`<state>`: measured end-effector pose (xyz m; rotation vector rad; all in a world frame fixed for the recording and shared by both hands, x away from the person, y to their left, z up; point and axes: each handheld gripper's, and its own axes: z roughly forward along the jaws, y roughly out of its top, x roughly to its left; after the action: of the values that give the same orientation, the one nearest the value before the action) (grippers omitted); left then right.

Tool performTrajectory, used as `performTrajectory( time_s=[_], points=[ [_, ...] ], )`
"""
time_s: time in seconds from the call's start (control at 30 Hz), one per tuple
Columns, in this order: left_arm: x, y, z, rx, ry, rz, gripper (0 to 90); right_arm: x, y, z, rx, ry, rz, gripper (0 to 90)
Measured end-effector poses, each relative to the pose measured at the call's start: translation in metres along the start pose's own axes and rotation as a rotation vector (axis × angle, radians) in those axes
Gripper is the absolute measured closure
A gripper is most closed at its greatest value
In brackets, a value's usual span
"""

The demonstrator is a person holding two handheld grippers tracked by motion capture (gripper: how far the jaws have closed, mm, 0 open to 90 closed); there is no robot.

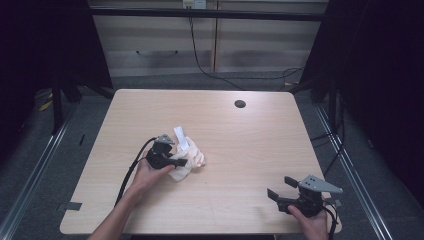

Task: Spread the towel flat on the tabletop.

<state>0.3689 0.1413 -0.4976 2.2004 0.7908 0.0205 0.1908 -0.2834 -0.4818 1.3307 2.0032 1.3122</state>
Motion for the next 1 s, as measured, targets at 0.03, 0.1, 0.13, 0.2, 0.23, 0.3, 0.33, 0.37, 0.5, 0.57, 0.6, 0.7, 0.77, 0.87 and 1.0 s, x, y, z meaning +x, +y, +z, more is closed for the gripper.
performTrajectory(
  time_s=[0.03, 0.1, 0.13, 0.2, 0.23, 0.3, 0.33, 0.37, 0.5, 0.57, 0.6, 0.7, 0.77, 0.87, 1.0],
  points=[
    [-0.005, -0.002, 0.0, 0.002, -0.005, 0.006, 69.7, 0.0, 0.0, 0.0, 0.0, 0.002, 0.002, 17.0],
    [-0.014, -0.003, 0.0, 0.014, -0.024, 0.025, 69.7, 0.0, 0.0, 0.001, 0.003, 0.003, -0.001, 17.0],
    [-0.02, -0.003, 0.001, 0.022, -0.032, 0.033, 69.7, 0.0, 0.0, 0.001, 0.006, 0.004, 0.0, 17.0],
    [-0.026, -0.004, 0.002, 0.025, -0.037, 0.037, 69.7, 0.001, 0.0, 0.001, 0.007, 0.005, -0.002, 17.0],
    [-0.038, -0.006, 0.003, 0.034, -0.055, 0.063, 69.7, 0.001, 0.0, 0.002, 0.009, 0.005, -0.003, 17.0],
    [-0.042, -0.006, 0.004, 0.04, -0.062, 0.07, 69.6, 0.001, 0.0, 0.002, 0.009, 0.004, -0.002, 17.0],
    [-0.051, -0.009, 0.004, 0.044, -0.077, 0.082, 69.6, 0.001, 0.0, 0.002, 0.009, 0.003, -0.002, 17.0],
    [-0.056, -0.012, 0.003, 0.045, -0.087, 0.092, 69.5, 0.001, 0.0, 0.002, 0.009, 0.002, -0.004, 17.0],
    [-0.063, -0.02, -0.003, 0.036, -0.088, 0.096, 68.7, 0.001, 0.0, 0.001, 0.006, -0.002, -0.001, 17.0],
    [-0.064, -0.025, -0.006, 0.025, -0.088, 0.081, 66.9, 0.001, 0.0, 0.001, 0.003, -0.002, -0.003, 17.4],
    [-0.063, -0.026, -0.007, 0.02, -0.098, 0.076, 65.8, 0.001, 0.0, 0.001, 0.005, 0.0, -0.003, 17.4],
    [-0.062, -0.024, -0.008, 0.031, -0.121, 0.086, 58.0, 0.003, 0.0, 0.003, 0.01, 0.004, -0.008, 17.4],
    [-0.062, -0.024, -0.008, 0.03, -0.114, 0.089, 50.3, 0.003, 0.0, 0.003, 0.013, 0.004, -0.013, 17.4],
    [-0.06, -0.023, -0.015, 0.004, -0.124, 0.069, 39.7, 0.004, 0.0, 0.003, 0.016, 0.006, -0.023, 17.4],
    [-0.06, -0.02, -0.026, -0.037, -0.139, 0.068, 33.8, 0.004, 0.0, 0.003, 0.013, 0.007, -0.021, 17.4]
  ],
)
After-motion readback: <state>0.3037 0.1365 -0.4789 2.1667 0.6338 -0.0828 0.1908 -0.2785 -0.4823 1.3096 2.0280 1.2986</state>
